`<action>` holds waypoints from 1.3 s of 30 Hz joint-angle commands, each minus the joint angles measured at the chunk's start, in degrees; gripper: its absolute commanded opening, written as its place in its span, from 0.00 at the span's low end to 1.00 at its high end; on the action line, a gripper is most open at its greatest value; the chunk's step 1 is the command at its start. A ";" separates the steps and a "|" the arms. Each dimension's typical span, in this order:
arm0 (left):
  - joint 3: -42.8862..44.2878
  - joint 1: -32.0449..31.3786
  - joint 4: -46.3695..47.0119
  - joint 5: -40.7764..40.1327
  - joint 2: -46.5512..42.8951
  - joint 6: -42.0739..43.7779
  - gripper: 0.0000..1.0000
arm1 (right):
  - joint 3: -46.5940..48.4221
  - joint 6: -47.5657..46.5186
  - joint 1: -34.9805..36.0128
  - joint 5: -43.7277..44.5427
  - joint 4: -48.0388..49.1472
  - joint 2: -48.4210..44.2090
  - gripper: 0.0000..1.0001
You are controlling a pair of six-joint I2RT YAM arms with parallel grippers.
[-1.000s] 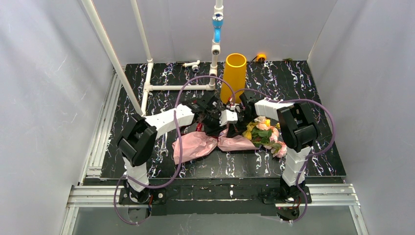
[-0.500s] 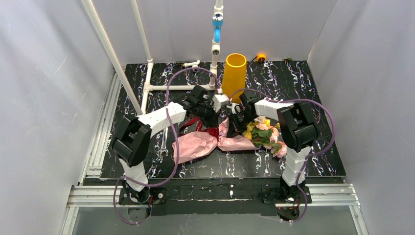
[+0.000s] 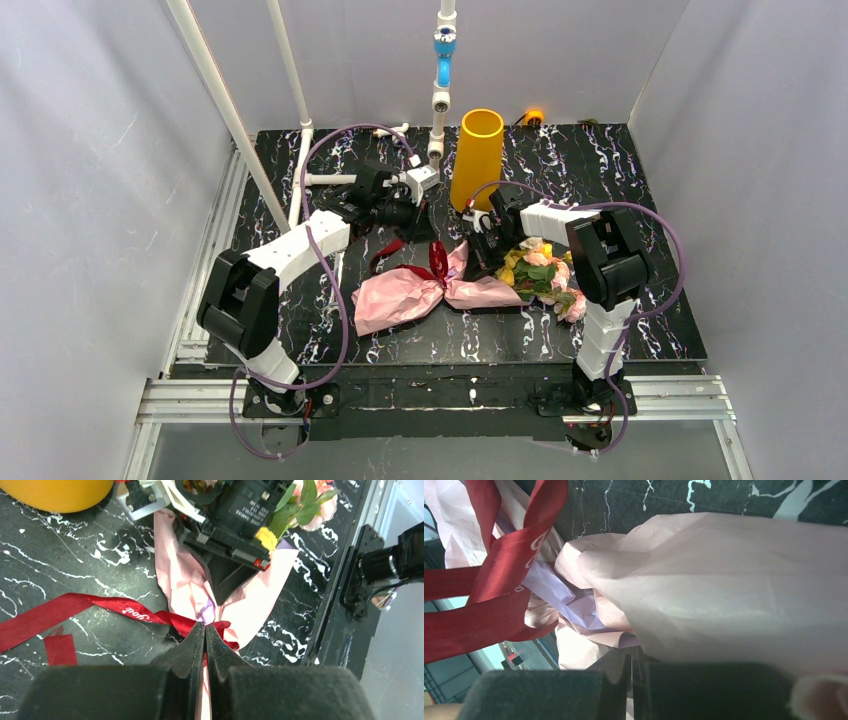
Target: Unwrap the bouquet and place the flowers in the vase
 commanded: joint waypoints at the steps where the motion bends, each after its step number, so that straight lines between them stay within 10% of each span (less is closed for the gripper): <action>1: -0.99 0.68 -5.48 1.28 -4.33 8.38 0.00 | -4.65 -6.13 1.36 18.31 -5.61 6.42 0.01; 11: 3.50 0.68 -9.66 -5.93 4.08 1.94 0.00 | -3.33 -5.31 1.35 8.68 -2.57 -2.98 0.13; 19: 4.49 0.64 -9.60 -8.49 6.48 -3.24 0.00 | -0.69 -4.35 1.35 5.31 -3.71 -9.40 0.50; 29: 5.76 0.68 -9.07 -10.41 8.76 -8.24 0.00 | -0.05 -8.20 0.56 3.74 -8.46 -18.17 0.63; 39: 5.37 0.68 -8.50 -9.94 8.94 -9.17 0.00 | -1.22 0.42 6.20 5.83 0.08 -23.97 0.54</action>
